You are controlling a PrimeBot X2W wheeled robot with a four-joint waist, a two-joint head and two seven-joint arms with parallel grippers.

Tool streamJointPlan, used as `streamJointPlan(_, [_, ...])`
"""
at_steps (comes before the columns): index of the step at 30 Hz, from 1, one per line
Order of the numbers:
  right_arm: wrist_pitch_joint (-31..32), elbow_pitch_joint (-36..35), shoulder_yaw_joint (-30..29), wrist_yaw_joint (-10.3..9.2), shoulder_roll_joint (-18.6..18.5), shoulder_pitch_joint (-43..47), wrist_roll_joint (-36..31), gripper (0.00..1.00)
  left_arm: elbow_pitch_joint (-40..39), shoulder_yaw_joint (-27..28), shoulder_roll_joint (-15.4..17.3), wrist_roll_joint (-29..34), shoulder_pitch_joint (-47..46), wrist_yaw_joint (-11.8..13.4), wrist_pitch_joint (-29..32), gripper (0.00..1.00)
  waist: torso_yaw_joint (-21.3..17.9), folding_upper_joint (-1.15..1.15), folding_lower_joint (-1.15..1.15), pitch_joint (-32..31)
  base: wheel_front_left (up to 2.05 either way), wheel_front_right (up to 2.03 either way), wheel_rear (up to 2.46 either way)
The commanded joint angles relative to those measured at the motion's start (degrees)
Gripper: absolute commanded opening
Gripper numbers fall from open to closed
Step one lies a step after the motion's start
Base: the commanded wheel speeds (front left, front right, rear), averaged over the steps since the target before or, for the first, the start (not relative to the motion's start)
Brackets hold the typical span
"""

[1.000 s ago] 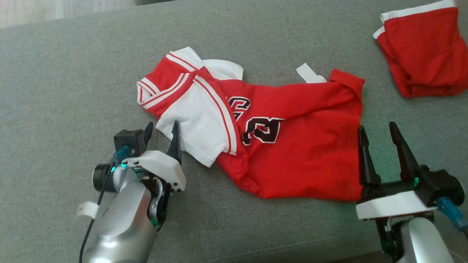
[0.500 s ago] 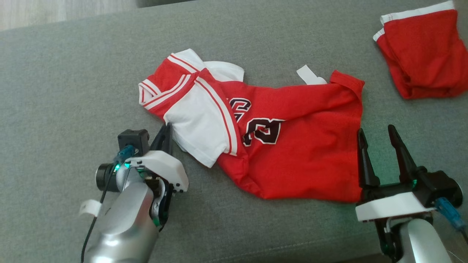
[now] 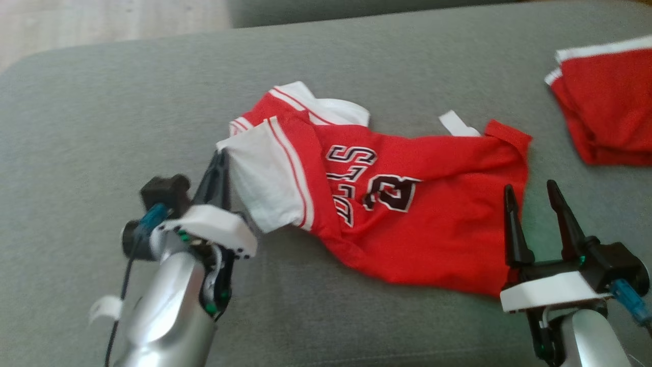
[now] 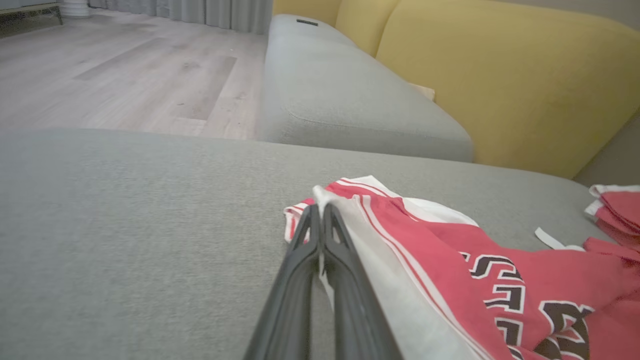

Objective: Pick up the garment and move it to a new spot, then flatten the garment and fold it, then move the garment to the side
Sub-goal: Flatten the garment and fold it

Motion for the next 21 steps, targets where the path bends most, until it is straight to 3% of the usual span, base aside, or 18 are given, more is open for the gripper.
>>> streamJointPlan(1, [-0.55,-1.56,1.35,-0.05,-0.28,-0.55,0.07,1.0,-2.63,2.83,0.87,0.74,-0.49,0.02,-0.7,0.0,1.94,0.0,0.0,-1.18,0.0,0.0,0.0])
streamJointPlan(9, [-0.55,-0.62,1.51,-0.05,-0.28,0.59,0.46,1.0,-8.17,9.39,1.31,4.43,5.68,-0.39,-0.7,0.0,8.0,0.0,0.0,-4.11,0.0,0.0,0.0])
streamJointPlan(20, [-0.55,1.68,2.93,-0.05,-0.28,1.01,0.37,1.0,-2.92,11.21,1.34,6.39,12.21,-0.95,-0.7,0.0,11.73,0.0,0.0,-6.15,0.0,0.0,0.0])
streamJointPlan(21, [-0.55,1.82,2.98,-0.05,-0.28,1.02,0.34,1.0,-2.38,11.31,1.3,6.51,12.32,-0.69,-0.7,0.55,11.77,0.0,0.0,-6.26,0.0,0.0,0.0])
